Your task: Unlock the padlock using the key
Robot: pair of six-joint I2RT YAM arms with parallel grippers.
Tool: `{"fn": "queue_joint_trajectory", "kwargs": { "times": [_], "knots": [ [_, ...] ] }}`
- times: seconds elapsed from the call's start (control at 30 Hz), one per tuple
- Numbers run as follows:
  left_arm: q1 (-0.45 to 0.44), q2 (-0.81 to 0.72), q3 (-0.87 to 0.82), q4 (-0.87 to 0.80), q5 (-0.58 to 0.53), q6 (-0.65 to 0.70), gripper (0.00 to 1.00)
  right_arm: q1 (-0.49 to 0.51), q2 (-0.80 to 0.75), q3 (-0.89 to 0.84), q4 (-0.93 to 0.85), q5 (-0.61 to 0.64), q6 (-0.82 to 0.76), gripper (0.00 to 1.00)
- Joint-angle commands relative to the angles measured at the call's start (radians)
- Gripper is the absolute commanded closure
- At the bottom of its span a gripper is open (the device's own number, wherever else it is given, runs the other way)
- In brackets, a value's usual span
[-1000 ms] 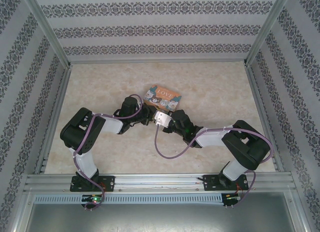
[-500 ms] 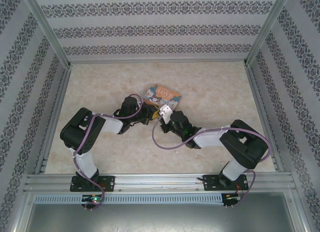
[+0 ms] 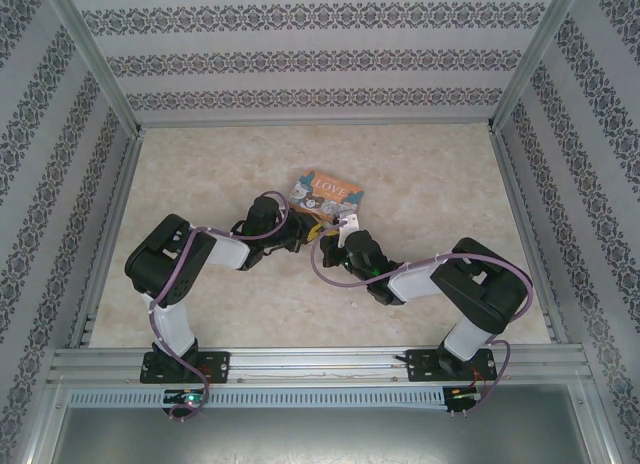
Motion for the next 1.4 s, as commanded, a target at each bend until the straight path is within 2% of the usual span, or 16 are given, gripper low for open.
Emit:
{"fn": "queue_joint_trajectory", "kwargs": {
  "times": [0.0,0.13,0.47,0.7,0.9,1.2,1.37],
  "knots": [
    [-0.043,0.019,0.0,0.033,0.065,0.022,1.0,-0.002,-0.002,0.006,0.155,0.053,0.171,1.0],
    [-0.045,0.024,-0.001,0.047,0.065,0.019,1.0,-0.007,0.01,-0.004,0.163,0.05,0.268,1.0],
    [-0.046,0.031,-0.008,0.064,0.058,0.016,1.0,-0.023,0.039,-0.01,0.181,0.04,0.345,1.0],
    [-0.046,0.036,0.006,0.045,0.049,0.045,0.9,-0.025,0.051,-0.027,0.169,0.064,0.362,1.0],
    [-0.047,-0.004,0.034,-0.134,0.033,0.148,0.82,-0.028,0.059,-0.042,0.149,0.085,0.383,1.0],
    [-0.023,-0.085,0.031,-0.286,0.0,0.236,0.67,-0.043,0.039,-0.076,0.134,0.112,0.407,1.0],
    [-0.014,-0.184,0.066,-0.47,-0.06,0.371,0.57,-0.052,0.003,-0.112,0.134,0.128,0.431,1.0]
  ]
}}
